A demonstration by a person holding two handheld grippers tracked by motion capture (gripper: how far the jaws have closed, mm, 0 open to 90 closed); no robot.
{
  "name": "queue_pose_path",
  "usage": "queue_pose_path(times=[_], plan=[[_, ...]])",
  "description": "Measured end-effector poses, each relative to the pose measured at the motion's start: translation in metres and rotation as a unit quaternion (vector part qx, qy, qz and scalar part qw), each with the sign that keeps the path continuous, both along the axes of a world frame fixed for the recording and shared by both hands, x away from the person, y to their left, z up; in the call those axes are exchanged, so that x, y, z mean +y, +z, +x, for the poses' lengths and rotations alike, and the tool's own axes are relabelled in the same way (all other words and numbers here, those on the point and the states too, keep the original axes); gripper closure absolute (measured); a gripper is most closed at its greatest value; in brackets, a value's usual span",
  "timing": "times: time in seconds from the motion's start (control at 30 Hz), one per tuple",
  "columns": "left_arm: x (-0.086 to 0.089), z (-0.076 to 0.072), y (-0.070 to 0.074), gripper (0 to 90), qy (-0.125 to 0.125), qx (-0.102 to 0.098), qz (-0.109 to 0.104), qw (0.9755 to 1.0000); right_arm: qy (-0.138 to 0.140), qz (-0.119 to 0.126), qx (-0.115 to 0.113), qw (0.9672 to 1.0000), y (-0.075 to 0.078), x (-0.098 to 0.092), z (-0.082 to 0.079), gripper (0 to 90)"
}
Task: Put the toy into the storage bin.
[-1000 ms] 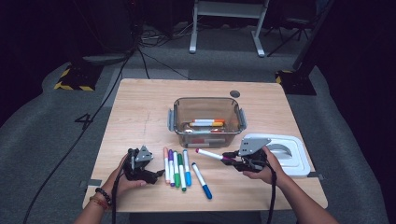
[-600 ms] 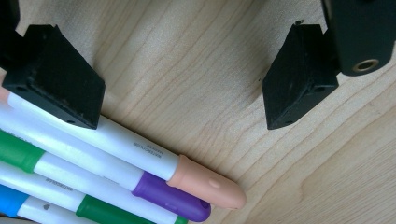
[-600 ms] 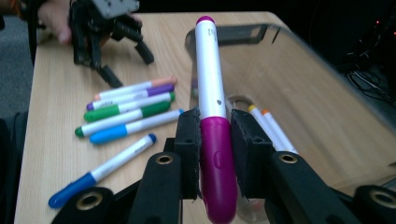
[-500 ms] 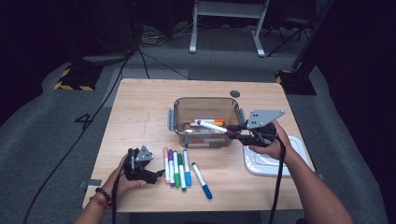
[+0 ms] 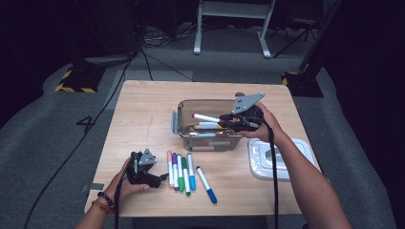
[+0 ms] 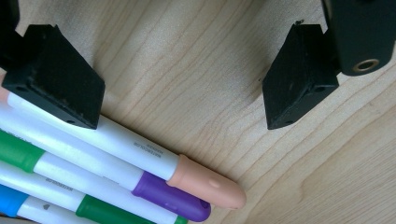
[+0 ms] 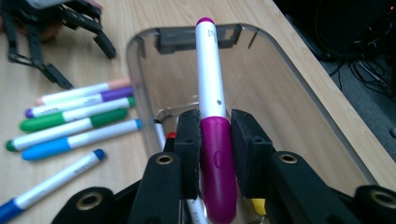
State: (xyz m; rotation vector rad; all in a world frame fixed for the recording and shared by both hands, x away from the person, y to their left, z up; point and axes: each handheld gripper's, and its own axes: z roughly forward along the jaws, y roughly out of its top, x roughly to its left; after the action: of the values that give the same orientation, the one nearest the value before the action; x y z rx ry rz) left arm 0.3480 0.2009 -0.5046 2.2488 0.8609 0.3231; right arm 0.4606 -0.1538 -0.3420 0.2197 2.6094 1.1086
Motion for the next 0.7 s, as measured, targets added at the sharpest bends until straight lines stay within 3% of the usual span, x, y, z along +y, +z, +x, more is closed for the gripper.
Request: queue_pose_path(times=[0.3,0.5,0.63,0.7], plan=[[0.0,0.0,0.0,13.5,-0.001,-0.001,0.001,1.0,0.008,-0.066,0.031,0.9973,-0.018,0.018,0.032,74.2],[0.0,0.0,0.0,13.5,0.0,0.0,0.0,1.0,0.01,-0.116,0.057,0.9915,-0.04,0.032,0.047,74.1],[0.0,0.0,0.0,13.5,0.0,0.0,0.0,1.0,0.02,-0.14,0.069,0.9875,-0.045,0.035,0.051,74.1],[0.0,0.0,0.0,13.5,0.0,0.0,0.0,1.0,0.02,-0.168,0.076,0.9827,-0.048,0.037,0.052,74.1]])
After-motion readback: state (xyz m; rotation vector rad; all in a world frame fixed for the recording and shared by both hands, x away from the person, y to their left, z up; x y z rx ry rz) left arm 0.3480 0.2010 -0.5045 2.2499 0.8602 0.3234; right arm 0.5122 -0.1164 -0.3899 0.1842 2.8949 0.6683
